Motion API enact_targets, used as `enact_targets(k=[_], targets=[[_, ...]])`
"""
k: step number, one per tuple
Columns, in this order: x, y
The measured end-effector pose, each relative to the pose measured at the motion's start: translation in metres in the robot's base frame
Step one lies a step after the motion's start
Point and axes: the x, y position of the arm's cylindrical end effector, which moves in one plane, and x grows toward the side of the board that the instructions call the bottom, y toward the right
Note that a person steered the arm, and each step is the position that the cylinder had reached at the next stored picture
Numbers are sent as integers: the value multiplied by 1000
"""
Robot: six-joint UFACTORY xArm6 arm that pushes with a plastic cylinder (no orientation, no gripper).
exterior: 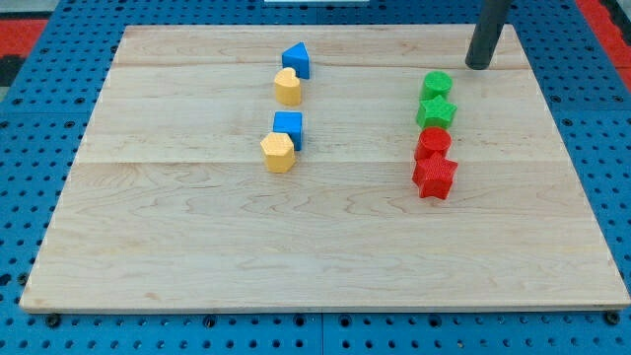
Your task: Push the green circle into the green star
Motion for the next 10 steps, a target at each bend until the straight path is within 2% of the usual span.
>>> enact_targets(k=[3, 5, 6, 10], targets=[[-2, 1], [-1, -65], [31, -69], [44, -69]])
